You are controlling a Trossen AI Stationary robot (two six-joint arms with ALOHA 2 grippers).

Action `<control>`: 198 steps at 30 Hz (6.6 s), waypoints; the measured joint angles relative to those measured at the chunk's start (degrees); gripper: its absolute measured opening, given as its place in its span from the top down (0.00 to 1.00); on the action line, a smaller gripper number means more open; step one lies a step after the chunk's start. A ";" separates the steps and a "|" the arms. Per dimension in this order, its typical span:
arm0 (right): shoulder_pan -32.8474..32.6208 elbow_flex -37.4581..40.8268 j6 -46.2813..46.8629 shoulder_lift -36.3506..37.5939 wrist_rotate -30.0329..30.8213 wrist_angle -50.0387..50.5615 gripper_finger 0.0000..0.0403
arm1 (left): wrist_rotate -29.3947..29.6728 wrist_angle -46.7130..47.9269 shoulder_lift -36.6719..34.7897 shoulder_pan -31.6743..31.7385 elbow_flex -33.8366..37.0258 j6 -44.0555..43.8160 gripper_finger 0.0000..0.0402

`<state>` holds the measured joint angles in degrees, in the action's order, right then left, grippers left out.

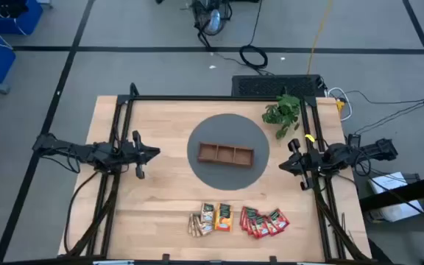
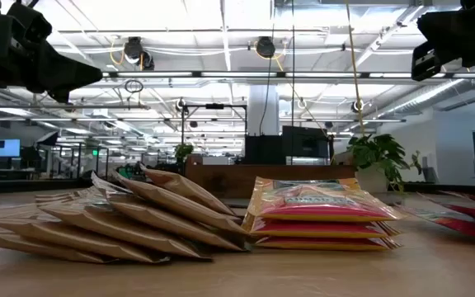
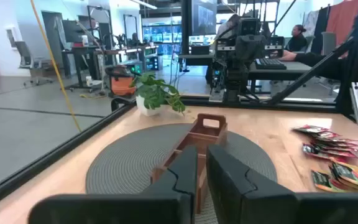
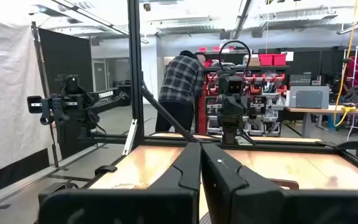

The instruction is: Pick & Place Tea

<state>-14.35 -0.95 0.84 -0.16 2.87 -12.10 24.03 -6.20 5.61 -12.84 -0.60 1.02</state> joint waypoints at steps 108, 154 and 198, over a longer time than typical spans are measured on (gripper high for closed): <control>0.02 0.00 0.00 0.00 0.00 0.00 0.99 | -0.02 0.00 0.00 0.02 0.00 0.00 0.90; 0.00 -0.01 6.59 0.00 0.00 -1.31 0.99 | -0.52 -3.81 0.01 0.00 0.00 -8.94 0.90; -7.88 -31.72 20.75 -39.95 -5.11 36.80 1.00 | -28.69 -11.53 105.17 -0.07 -69.74 6.98 0.90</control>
<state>-22.23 -32.67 21.60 -40.12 -2.23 24.70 -4.66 -17.72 110.78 -12.91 -70.34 8.00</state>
